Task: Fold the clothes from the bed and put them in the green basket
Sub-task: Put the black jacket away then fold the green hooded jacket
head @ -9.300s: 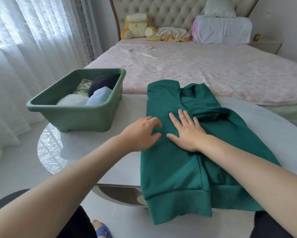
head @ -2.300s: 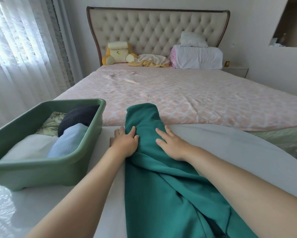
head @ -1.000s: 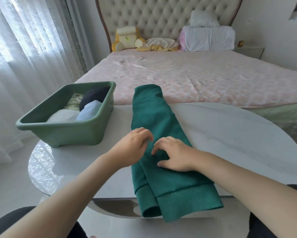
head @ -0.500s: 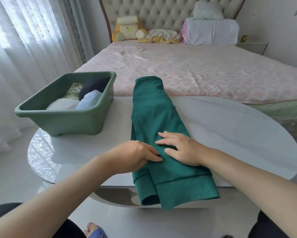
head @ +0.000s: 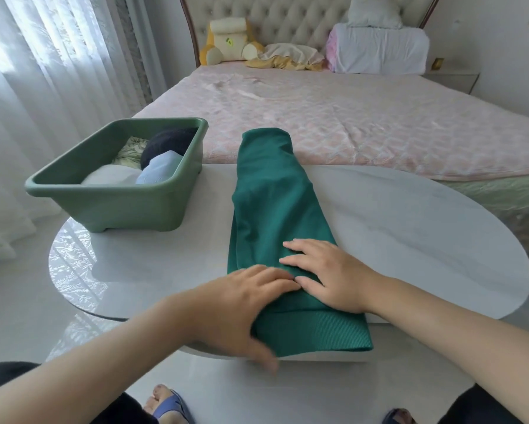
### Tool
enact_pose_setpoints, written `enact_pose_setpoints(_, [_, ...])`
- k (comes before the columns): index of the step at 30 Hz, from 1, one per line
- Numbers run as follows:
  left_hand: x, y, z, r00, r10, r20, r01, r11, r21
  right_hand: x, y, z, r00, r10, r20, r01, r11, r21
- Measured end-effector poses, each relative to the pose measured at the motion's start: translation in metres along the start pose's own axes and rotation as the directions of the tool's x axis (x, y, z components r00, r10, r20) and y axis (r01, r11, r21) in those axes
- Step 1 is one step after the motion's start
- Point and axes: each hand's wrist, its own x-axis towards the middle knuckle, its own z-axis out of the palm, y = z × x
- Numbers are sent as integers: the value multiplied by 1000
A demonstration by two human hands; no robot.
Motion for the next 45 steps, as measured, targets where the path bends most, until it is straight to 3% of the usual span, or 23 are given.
enact_pose_setpoints(1, [-3,2,7,997,1,76,-11,992,123,-4,-2,0,997,-34,-63,34,999,2])
enact_pose_setpoints(3, [-6,-1,21,998,18,65,-37,952,304,-12,-7,-2,983,-107,-147,105,994,-25])
enact_pose_setpoints(5, [-6,-4,26,998,60,-25,-50,953,299,-21,-11,-5,980,-162,-119,156,986,-57])
enact_pose_setpoints(9, [-10,-9,11,977,60,-205,-50,997,53,-41,-16,-7,974,-210,90,223,959,-175])
enact_pose_setpoints(12, [-12,-17,0,969,-45,-241,8,988,-151,-47,-18,-6,974,-193,118,214,955,-206])
enact_pose_setpoints(14, [-8,-18,-6,952,-168,-255,81,944,-319,-44,-17,-10,986,-143,88,153,981,-123])
enact_pose_setpoints(16, [1,-22,-15,932,-295,-212,172,872,-457,-37,-19,-25,998,-51,48,49,997,55])
enact_pose_setpoints(18, [10,-25,-25,940,-334,-70,236,785,-572,-31,-21,-47,985,72,159,-101,977,188])
enact_pose_setpoints(21, [15,-29,-36,931,-341,129,320,595,-738,-25,-24,-74,893,190,408,-301,926,228])
enact_pose_setpoints(24, [18,-35,-42,890,-438,125,340,457,-822,-17,-23,-98,875,305,377,-369,923,108])
enact_pose_setpoints(26, [22,-42,-46,858,-513,21,335,530,-779,-9,-18,-112,907,365,209,-358,931,-71])
enact_pose_setpoints(29, [27,-50,-57,786,-613,-79,435,639,-634,7,-12,-110,930,364,-46,-367,924,-107])
enact_pose_setpoints(31, [29,-57,-59,736,-671,-88,577,690,-437,24,-4,-93,918,351,-184,-370,926,-81])
enact_pose_setpoints(33, [32,-65,-56,678,-695,-238,681,717,-151,40,8,-74,905,353,-235,-370,928,-31])
enact_pose_setpoints(35, [34,-66,-48,629,-618,-472,674,736,-67,53,24,-53,906,366,-213,-376,927,-5])
enact_pose_setpoints(37, [42,-58,-43,669,-367,-647,499,866,24,63,34,-35,912,355,-203,-366,930,-19])
enact_pose_setpoints(38, [47,-53,-41,711,-229,-664,412,902,130,66,37,-27,913,335,-231,-356,933,-51])
enact_pose_setpoints(39, [52,-49,-37,774,-165,-611,362,908,213,68,38,-21,916,299,-267,-336,936,-106])
enact_pose_setpoints(41, [58,-48,-24,885,-283,-370,387,888,248,71,40,-16,921,175,-347,-276,923,-268])
enact_pose_setpoints(43, [58,-60,-6,877,-467,-110,479,860,173,73,36,-20,901,-1,-435,-176,913,-367])
enact_pose_setpoints(45, [59,-70,6,864,-503,-7,502,861,83,69,30,-26,898,-149,-415,-15,931,-365])
